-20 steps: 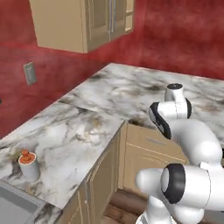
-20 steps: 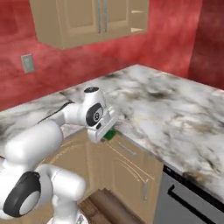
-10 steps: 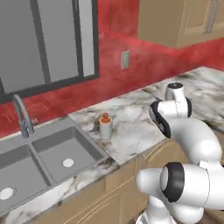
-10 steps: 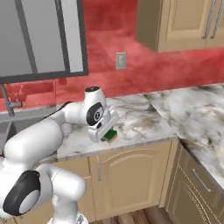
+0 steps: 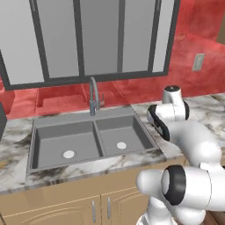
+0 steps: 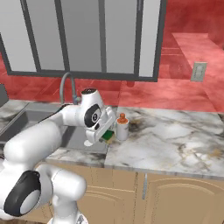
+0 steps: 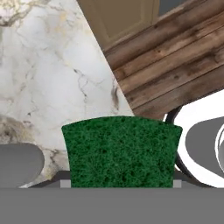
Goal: Restock the sink supplies by placing the sponge and soap dispenser on the counter and next to the sink. Make sure the soap dispenser is upright.
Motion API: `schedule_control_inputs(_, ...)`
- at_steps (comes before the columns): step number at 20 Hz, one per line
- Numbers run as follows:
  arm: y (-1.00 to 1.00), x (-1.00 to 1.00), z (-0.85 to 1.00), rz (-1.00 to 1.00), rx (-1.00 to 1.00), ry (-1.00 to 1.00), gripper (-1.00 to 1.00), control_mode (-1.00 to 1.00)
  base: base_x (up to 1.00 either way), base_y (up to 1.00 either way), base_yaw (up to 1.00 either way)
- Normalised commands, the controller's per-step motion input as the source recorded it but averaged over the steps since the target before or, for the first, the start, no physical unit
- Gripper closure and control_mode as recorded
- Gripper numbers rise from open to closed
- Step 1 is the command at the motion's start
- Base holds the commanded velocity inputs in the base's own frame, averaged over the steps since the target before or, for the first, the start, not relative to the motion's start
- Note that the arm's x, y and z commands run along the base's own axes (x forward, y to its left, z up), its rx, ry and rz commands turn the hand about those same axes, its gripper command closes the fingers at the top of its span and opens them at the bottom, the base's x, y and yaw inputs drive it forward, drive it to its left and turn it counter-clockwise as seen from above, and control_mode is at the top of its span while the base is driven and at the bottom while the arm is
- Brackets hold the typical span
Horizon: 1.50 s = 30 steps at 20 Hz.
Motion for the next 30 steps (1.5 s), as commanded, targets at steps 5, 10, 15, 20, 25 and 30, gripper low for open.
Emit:
schedule_control_inputs(5,-0.41,0.68,-0.69,0.27,0.0,0.0,1.0,-1.0,0.0,0.0,0.0)
schedule_control_inputs(10,-0.19,0.45,-0.67,0.12,0.0,0.03,1.0,-1.0,0.0,0.0,0.0)
schedule_control_inputs(15,-0.01,0.03,-0.5,0.1,-0.02,0.0,1.0,-1.0,0.0,0.0,0.0)
schedule_control_inputs(20,-0.02,0.0,-0.27,0.11,0.0,0.0,1.0,-1.0,0.0,0.0,0.0)
schedule_control_inputs(25,-0.02,0.08,-0.3,0.12,0.0,0.0,1.0,-1.0,0.0,0.0,0.0)
schedule_control_inputs(30,0.0,0.09,-0.33,0.11,0.0,0.0,1.0,-1.0,0.0,0.0,0.0)
